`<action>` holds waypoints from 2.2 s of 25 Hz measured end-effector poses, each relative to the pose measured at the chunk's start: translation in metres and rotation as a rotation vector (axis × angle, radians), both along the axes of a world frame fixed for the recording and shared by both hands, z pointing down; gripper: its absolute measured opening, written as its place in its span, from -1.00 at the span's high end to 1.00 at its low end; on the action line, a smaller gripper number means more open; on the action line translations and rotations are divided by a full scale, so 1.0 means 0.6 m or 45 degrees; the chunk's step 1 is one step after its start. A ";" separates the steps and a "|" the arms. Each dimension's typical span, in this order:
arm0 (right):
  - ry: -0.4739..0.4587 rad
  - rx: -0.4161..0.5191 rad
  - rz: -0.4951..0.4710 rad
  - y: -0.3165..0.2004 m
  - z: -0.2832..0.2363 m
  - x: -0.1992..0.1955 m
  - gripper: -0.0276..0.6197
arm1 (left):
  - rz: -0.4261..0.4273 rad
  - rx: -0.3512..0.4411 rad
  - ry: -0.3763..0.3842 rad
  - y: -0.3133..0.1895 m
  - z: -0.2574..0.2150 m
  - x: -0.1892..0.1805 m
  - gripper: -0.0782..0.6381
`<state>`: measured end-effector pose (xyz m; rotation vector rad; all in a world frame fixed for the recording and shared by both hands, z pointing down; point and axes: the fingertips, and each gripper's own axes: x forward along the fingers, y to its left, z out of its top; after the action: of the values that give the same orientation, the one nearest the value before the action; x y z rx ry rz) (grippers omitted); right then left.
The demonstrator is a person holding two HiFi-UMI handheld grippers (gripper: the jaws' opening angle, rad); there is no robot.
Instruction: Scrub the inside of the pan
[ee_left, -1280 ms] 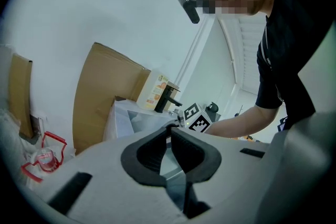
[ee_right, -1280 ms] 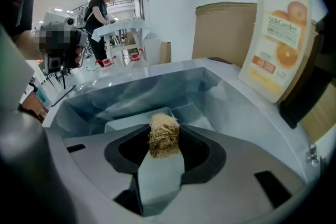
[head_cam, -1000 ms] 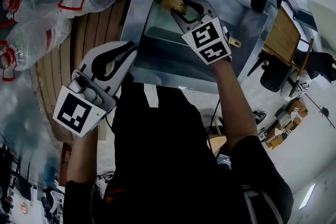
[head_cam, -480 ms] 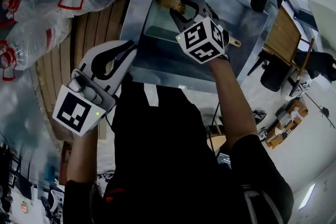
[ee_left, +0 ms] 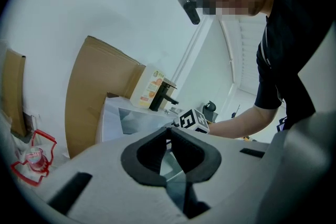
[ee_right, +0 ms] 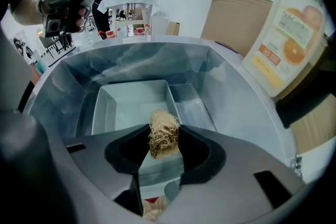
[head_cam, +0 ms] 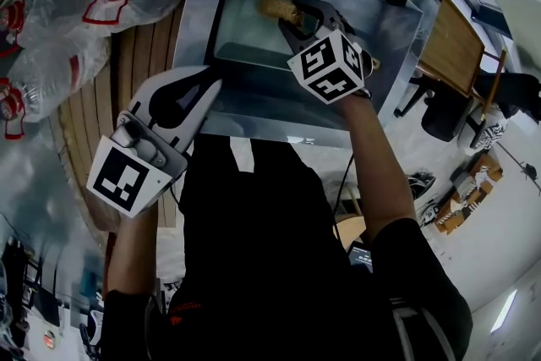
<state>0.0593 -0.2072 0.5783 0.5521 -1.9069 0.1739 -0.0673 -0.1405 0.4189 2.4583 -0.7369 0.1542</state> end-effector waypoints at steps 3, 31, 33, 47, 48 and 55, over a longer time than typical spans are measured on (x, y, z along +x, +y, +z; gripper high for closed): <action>0.016 -0.002 0.013 0.005 0.001 0.030 0.41 | 0.021 0.001 -0.002 0.002 0.000 0.027 0.67; -0.022 0.034 -0.050 0.032 -0.041 -0.022 0.41 | -0.005 0.023 -0.001 0.023 -0.022 0.013 0.67; -0.030 0.025 -0.070 0.038 -0.038 -0.044 0.41 | -0.021 0.022 -0.002 0.027 -0.021 -0.004 0.67; 0.027 -0.031 -0.120 0.043 0.001 -0.095 0.41 | -0.085 0.000 -0.013 0.032 -0.005 -0.077 0.67; 0.028 -0.031 -0.120 0.043 0.002 -0.095 0.41 | -0.083 0.000 -0.013 0.032 -0.004 -0.077 0.67; 0.029 -0.033 -0.114 0.048 0.007 -0.078 0.41 | -0.057 0.002 -0.017 0.030 -0.003 -0.056 0.67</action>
<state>0.0124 -0.1784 0.5824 0.4484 -1.9003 0.1339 -0.1010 -0.1227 0.4171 2.4422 -0.7968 0.1530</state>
